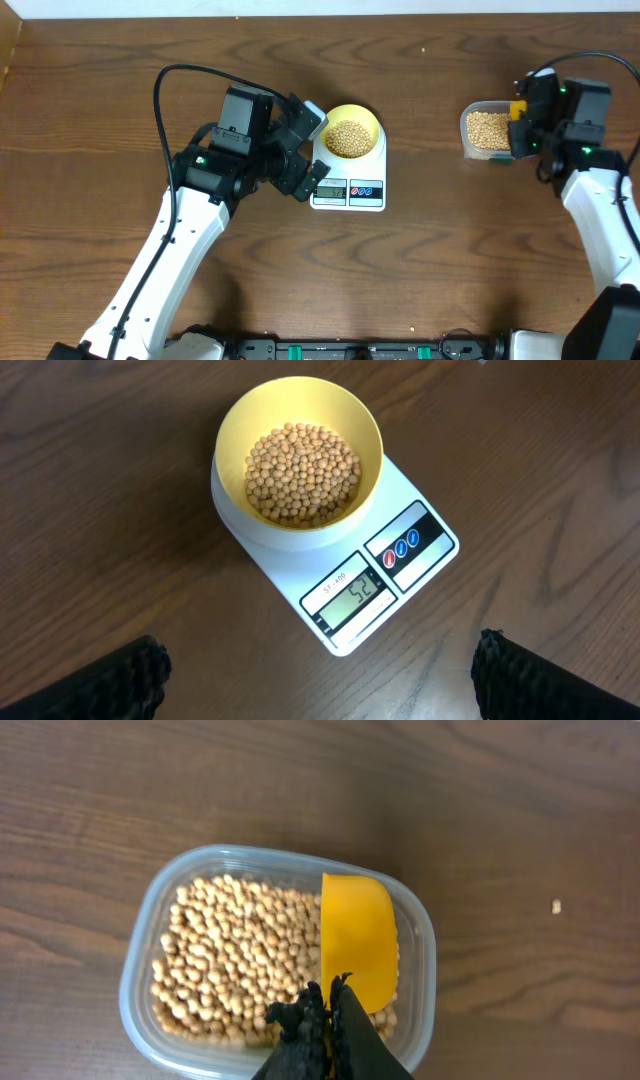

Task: Scoop item into bowl and weigh 50g on scale
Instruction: 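Carry the scoop over the yellow bowl and tilt to pour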

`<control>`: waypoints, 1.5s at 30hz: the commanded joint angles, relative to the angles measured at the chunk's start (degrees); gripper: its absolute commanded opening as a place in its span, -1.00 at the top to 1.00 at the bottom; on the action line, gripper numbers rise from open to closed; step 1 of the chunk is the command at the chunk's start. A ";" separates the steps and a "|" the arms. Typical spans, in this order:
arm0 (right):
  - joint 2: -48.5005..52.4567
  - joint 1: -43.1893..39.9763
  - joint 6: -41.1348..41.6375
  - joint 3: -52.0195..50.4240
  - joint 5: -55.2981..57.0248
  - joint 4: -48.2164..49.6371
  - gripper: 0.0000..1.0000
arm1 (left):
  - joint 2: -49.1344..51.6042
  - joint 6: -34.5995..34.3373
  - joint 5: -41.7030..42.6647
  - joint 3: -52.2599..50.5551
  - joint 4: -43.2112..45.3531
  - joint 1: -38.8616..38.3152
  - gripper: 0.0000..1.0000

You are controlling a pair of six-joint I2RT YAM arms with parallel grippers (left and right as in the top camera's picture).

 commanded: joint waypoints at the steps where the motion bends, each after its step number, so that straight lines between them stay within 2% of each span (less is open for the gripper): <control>1: -1.86 2.82 -0.96 -0.04 3.52 1.44 0.98 | -0.83 -0.52 0.74 -0.33 -0.15 0.17 -0.96; 8: -7.04 7.69 2.08 -0.04 0.90 7.98 0.98 | -0.83 -0.52 0.74 -0.33 -0.15 0.17 -0.96; 14: -7.08 10.93 8.85 -0.04 -18.91 14.25 0.98 | -0.83 -0.52 0.74 -0.33 -0.15 0.17 -0.96; 16: -6.10 11.98 10.58 -0.04 -22.08 15.26 0.98 | -0.83 -0.52 0.74 -0.33 -0.15 0.17 -0.96; 22: -1.20 16.26 13.29 -0.04 -22.27 17.00 0.98 | -0.83 -0.52 0.74 -0.33 -0.15 0.17 -0.96; 25: 1.70 18.84 15.89 -0.04 -22.45 20.61 0.98 | -0.83 -0.52 0.74 -0.33 -0.15 0.17 -0.96; 31: 6.10 23.87 15.98 -0.04 -22.47 26.10 0.98 | -0.83 -0.52 0.74 -0.33 -0.15 0.17 -0.96; 38: 10.56 27.47 15.80 -0.04 -22.47 26.21 0.98 | -0.83 -0.52 0.74 -0.33 -0.13 0.17 -0.96; 45: 10.93 28.30 15.52 -0.04 -22.29 24.39 0.98 | -0.83 -0.52 0.74 -0.33 -0.13 0.17 -0.96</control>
